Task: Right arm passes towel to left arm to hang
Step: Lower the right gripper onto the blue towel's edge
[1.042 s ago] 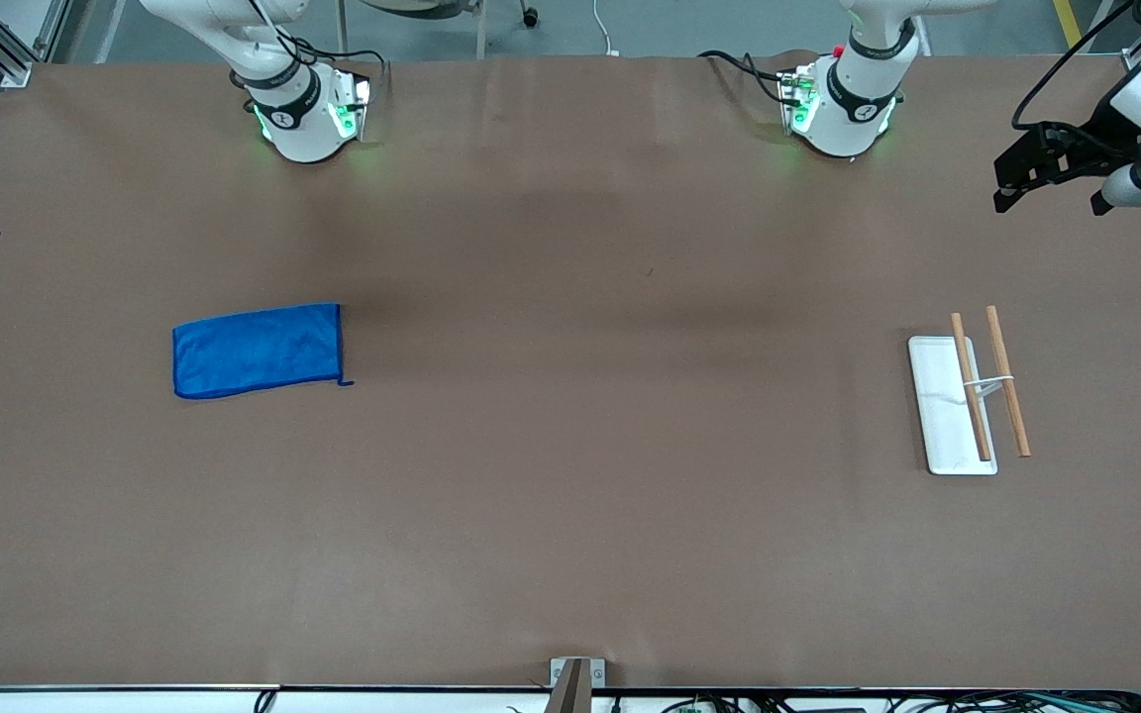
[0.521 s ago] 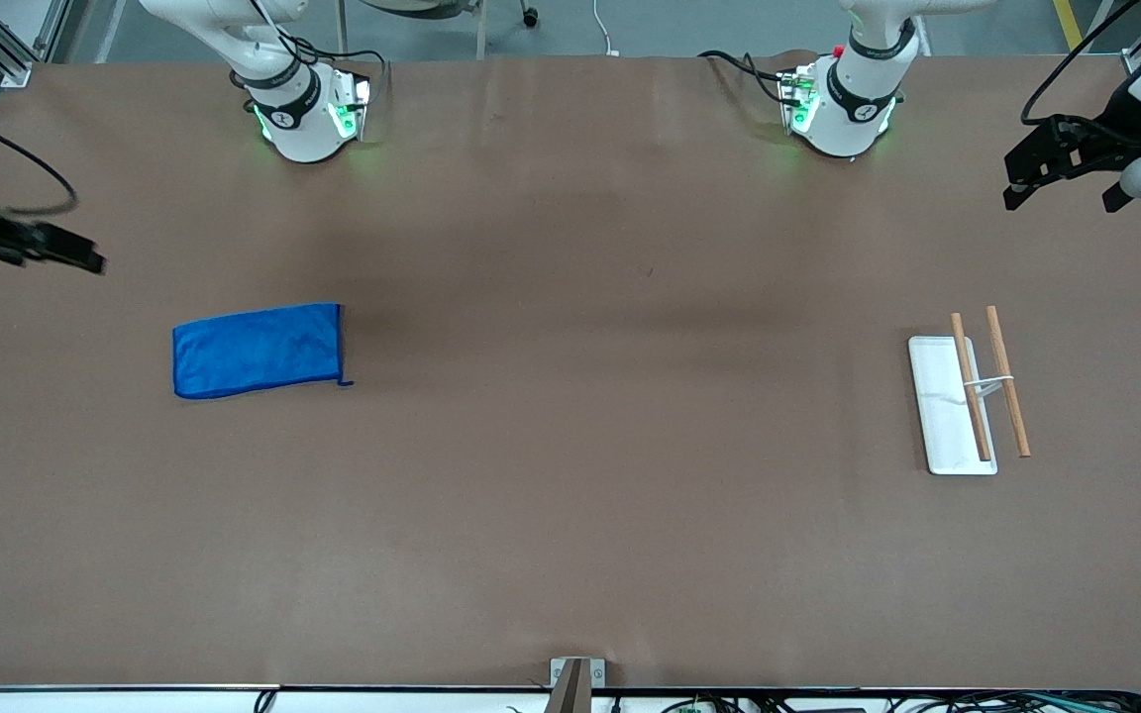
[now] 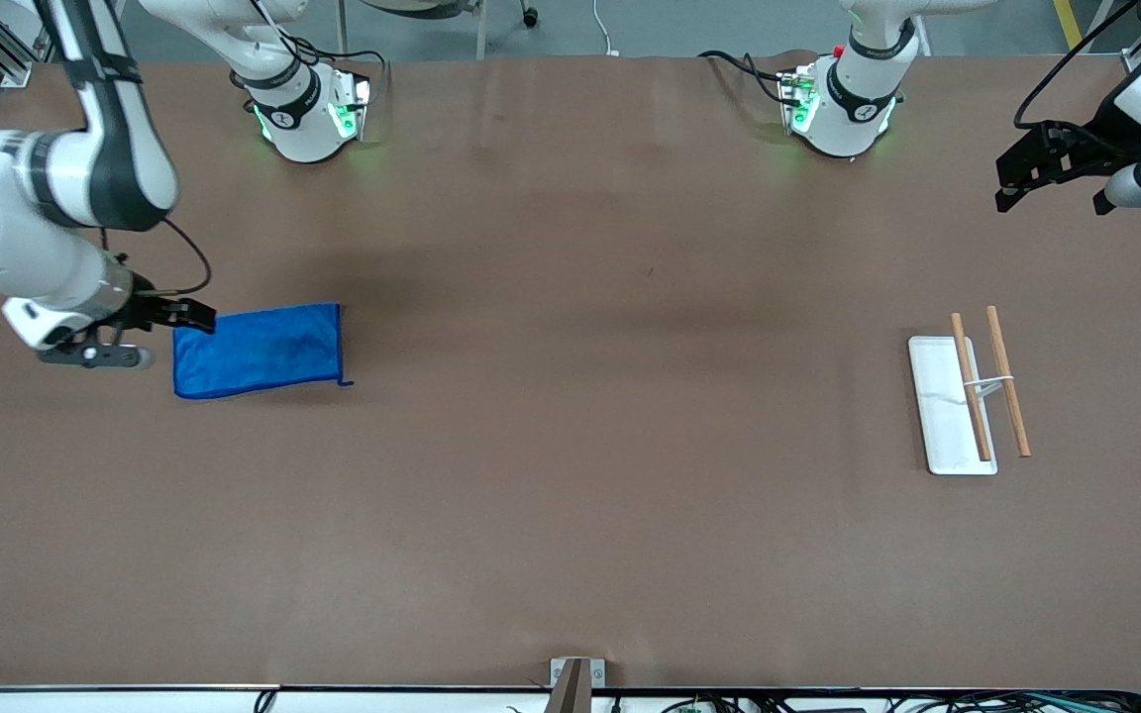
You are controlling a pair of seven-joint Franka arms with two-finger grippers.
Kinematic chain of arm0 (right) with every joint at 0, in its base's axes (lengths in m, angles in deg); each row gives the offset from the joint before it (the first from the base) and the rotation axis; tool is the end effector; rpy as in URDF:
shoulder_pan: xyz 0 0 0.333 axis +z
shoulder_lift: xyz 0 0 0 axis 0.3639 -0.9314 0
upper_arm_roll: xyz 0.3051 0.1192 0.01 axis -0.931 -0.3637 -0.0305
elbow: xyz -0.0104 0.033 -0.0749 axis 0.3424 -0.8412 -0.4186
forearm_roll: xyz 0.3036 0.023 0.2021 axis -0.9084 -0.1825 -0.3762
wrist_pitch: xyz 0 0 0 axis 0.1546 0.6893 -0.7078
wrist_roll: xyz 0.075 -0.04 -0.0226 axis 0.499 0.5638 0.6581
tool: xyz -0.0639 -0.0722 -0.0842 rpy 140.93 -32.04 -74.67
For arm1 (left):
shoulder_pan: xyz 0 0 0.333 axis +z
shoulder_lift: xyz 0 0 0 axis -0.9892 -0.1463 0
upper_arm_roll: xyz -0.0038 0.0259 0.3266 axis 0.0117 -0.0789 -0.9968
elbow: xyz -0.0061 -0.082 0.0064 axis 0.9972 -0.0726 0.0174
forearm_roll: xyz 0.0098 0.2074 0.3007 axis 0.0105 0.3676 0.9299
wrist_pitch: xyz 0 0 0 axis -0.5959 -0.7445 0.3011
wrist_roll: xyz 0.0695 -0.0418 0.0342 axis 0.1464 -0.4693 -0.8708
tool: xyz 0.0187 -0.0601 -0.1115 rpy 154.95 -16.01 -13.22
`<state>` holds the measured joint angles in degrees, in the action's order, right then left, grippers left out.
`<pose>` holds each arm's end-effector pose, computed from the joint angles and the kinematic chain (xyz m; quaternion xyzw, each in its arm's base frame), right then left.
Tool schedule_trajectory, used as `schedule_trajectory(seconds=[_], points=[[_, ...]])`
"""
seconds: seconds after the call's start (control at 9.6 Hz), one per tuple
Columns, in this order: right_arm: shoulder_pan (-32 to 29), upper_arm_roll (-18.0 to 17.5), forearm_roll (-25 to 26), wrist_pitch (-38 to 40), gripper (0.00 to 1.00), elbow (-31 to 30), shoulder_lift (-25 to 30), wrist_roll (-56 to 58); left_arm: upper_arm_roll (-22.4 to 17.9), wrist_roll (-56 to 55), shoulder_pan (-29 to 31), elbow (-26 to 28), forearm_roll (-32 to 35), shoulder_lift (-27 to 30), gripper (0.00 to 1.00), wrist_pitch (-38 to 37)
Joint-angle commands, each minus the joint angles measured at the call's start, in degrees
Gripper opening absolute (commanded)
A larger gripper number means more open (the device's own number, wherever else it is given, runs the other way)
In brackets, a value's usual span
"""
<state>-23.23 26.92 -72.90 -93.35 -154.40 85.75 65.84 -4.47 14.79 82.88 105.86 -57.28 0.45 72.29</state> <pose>0.4853 -0.0372 0.3325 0.9989 -0.0037 -0.0403 0.0234 0.4823 -0.0609 0.6586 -0.9995 0.0301 0.0013 0.0097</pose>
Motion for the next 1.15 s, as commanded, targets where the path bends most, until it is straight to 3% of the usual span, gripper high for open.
schedule_trajectory(seconds=[0.0, 0.42, 0.83, 0.94, 1.04], points=[[-0.39, -0.23, 1.77, -15.08, 0.91, -9.79, -1.61, 2.32, 0.20, 0.16, 0.54, 0.00, -0.74, -1.51, 1.00, -1.10], [-1.53, -0.23, 1.77, -28.23, 0.89, -12.28, -10.58, 2.33, 0.11, 0.07, 0.55, -0.09, -0.74, -1.69, 1.00, -1.10], [-2.49, -0.15, 1.95, -31.84, 0.89, -12.46, -13.22, 4.87, 0.11, -0.19, 0.55, -0.17, -0.21, -1.77, 1.00, -1.10], [-2.85, -0.15, 1.86, -32.73, 0.86, -12.64, -14.02, 4.88, 0.11, 0.07, 0.64, -0.09, -0.30, -1.77, 1.00, -1.10], [-2.76, -0.15, 1.86, -32.83, 0.74, -12.99, -14.11, 4.79, 0.11, -0.19, 0.55, -0.17, -0.30, -1.86, 1.00, -1.10]])
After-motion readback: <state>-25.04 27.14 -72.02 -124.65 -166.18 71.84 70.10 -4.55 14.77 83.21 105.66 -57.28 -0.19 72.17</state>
